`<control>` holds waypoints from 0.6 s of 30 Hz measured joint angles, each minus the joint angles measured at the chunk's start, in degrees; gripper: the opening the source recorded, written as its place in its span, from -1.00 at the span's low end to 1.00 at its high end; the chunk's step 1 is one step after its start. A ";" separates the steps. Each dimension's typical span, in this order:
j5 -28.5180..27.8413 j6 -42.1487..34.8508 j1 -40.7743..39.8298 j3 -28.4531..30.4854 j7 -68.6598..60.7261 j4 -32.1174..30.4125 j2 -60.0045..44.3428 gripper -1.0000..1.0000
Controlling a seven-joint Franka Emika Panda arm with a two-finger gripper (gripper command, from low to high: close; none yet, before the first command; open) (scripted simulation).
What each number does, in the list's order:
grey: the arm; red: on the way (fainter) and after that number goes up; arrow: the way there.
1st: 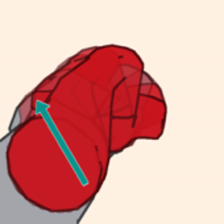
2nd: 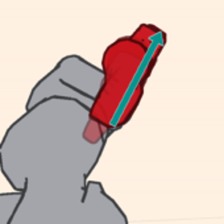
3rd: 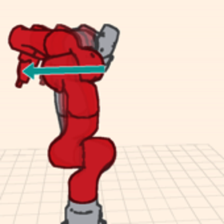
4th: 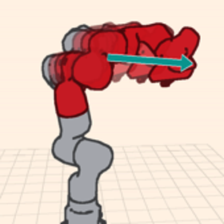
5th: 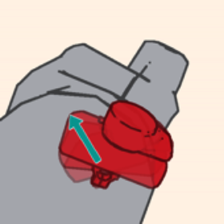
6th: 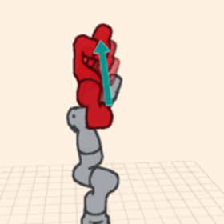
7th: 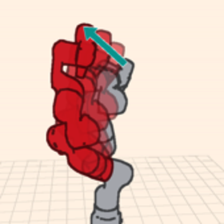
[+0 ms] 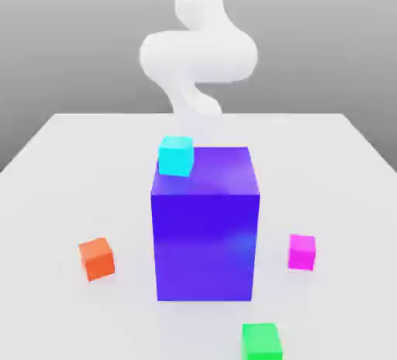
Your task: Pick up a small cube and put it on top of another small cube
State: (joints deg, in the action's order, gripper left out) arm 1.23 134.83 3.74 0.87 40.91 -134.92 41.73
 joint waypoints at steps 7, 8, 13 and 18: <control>3.20 8.68 10.50 1.24 -13.85 -8.97 -11.91 0.00; 3.54 9.89 11.96 1.30 -15.68 -10.22 -13.57 0.00; 5.37 15.92 18.32 0.43 -25.00 -16.45 -21.86 0.00; 5.88 22.02 23.67 -1.52 -33.33 -22.71 -30.00 0.00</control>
State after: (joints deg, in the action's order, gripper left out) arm 7.11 156.85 27.41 -0.65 7.58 -157.63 11.73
